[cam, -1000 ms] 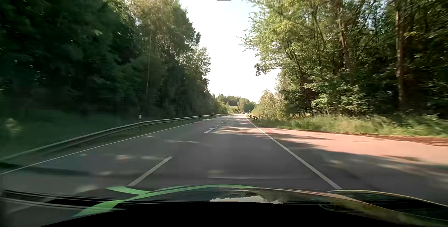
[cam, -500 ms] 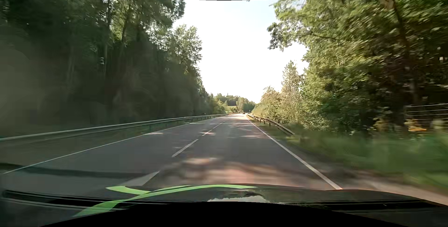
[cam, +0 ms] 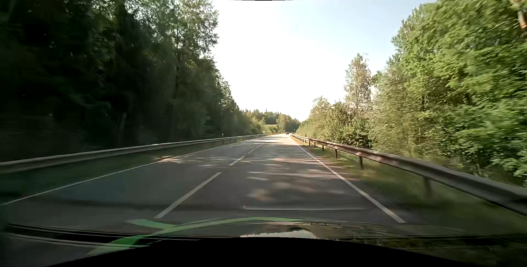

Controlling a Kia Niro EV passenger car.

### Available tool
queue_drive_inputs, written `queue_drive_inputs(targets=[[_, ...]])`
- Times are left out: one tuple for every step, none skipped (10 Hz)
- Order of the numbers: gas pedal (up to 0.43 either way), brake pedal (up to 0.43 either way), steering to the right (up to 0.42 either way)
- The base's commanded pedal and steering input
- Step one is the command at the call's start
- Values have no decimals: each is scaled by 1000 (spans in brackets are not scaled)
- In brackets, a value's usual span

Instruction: Follow the waypoints while adhering to traffic rules and regulations

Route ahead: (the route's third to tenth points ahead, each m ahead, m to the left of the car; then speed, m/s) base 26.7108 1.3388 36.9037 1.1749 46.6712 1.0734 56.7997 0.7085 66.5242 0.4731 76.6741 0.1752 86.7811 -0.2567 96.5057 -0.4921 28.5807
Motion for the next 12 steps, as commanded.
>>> queue_drive_inputs(targets=[[220, 0, 0], [220, 0, 0], [228, 0, 1], [228, 0, 2], [228, 0, 3], [220, 0, 3], [220, 0, 3], [220, 0, 3], [220, 0, 3], [220, 0, 3], [197, 0, 2], [177, 0, 2]])
